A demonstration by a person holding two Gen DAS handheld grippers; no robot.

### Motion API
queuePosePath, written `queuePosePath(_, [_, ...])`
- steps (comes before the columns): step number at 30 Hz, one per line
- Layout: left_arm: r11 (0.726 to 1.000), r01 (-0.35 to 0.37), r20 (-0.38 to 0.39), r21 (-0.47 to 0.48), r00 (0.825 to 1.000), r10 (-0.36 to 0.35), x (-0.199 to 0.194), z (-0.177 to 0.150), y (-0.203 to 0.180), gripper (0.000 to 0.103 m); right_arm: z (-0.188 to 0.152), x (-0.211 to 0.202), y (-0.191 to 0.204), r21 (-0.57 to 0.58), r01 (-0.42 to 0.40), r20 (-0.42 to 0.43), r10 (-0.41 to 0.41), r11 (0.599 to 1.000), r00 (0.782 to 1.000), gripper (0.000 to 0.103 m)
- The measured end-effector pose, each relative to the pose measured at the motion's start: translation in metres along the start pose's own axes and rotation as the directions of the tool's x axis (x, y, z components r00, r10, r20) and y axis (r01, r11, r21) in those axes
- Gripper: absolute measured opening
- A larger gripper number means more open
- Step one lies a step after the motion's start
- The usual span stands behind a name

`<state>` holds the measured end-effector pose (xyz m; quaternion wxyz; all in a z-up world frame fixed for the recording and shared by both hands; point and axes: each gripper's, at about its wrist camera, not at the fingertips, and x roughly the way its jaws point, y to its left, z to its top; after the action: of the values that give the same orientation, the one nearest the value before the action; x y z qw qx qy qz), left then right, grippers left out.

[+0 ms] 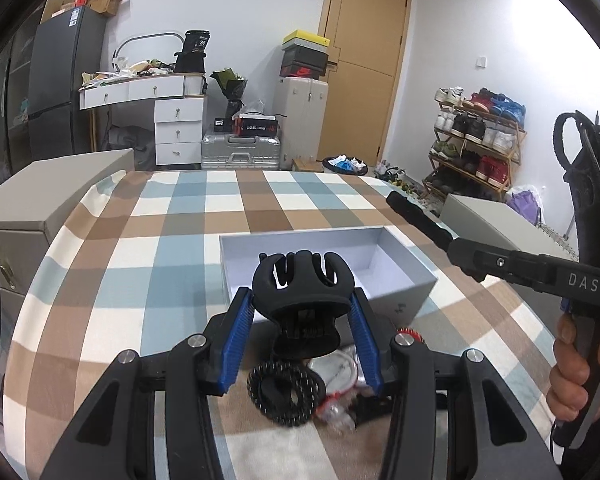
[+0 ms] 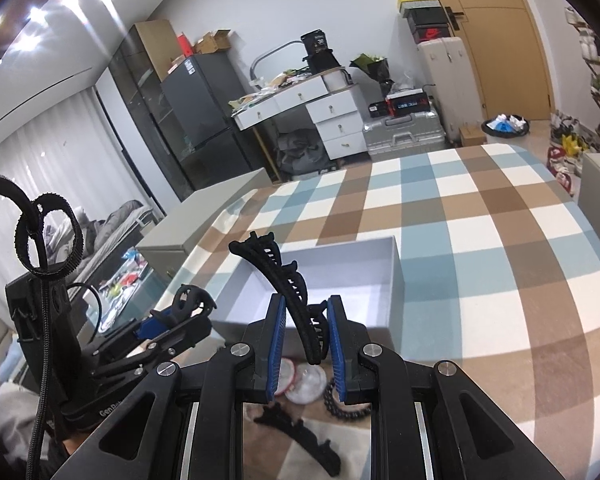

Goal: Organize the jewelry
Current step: 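Carry the claw clip and the comb over the grey box with both grippers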

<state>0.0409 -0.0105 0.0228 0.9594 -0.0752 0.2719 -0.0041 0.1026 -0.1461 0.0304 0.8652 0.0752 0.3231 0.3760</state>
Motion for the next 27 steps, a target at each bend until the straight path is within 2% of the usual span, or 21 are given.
queuePosePath(11, [0.999,-0.025,-0.014,0.036,1.0,0.025,0.022,0.011,0.001,0.042,0.009,0.028,-0.011,0.054,0.002,-0.021,-0.001,0.999,1.0,0.02])
queuePosePath(15, [0.999,-0.027,-0.019,0.022,0.999,0.028,0.027,0.014,0.003,0.042,0.01,0.035,-0.02,0.079,0.012,-0.036,-0.009,0.997,0.999,0.02])
queuePosePath(27, [0.998,-0.053,-0.054,0.045,0.997,0.055,0.037,0.007,-0.002,0.042,0.001,0.048,-0.017,0.06,0.027,-0.086,-0.022,0.998,0.996,0.02])
